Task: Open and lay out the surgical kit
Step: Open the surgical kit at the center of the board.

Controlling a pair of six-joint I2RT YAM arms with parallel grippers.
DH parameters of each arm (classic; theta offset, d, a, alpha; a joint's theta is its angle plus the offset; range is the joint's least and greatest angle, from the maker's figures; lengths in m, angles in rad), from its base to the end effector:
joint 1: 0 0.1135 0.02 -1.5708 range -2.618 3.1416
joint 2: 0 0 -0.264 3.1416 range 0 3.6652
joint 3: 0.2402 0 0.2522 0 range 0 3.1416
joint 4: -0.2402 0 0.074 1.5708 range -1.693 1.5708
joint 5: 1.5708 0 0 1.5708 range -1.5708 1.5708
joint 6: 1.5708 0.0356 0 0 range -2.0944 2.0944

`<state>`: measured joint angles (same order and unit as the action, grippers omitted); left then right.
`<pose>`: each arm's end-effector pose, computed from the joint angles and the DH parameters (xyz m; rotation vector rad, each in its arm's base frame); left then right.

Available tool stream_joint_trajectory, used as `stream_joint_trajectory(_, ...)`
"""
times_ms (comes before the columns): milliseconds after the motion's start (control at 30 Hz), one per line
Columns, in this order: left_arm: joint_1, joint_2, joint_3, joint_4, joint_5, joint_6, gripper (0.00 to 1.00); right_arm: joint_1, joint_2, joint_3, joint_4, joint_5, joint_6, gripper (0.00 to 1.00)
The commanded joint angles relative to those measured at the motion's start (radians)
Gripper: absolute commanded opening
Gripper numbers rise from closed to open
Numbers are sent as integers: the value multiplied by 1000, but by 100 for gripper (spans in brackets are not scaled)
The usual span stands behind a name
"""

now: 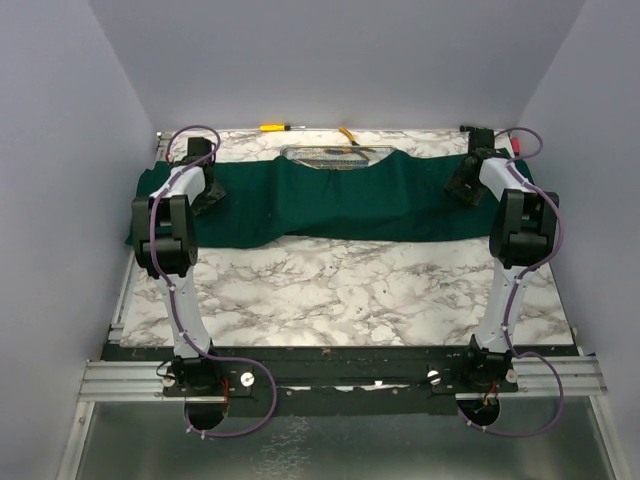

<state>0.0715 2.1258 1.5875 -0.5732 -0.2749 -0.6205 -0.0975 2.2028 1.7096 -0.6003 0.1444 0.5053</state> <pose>0.4464 0.0417 0.1668 -0.9689 2.4377 0.1829 0.4676 -0.0509 0.1664 0.8298 2.5123 -0.0571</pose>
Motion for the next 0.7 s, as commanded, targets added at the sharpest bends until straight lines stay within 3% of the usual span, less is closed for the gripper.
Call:
stream_joint_trajectory(0, 10, 130, 60, -90, 71, 21, 58, -23, 77, -40, -84, 2, 6, 58)
stream_joint_trajectory(333, 41, 276, 319, -98, 182, 140, 58, -24, 80, -46, -63, -44, 38, 57)
stream_joint_trajectory(667, 94, 219, 167, -122, 49, 3, 57, -24, 91, -5, -45, -77, -40, 57)
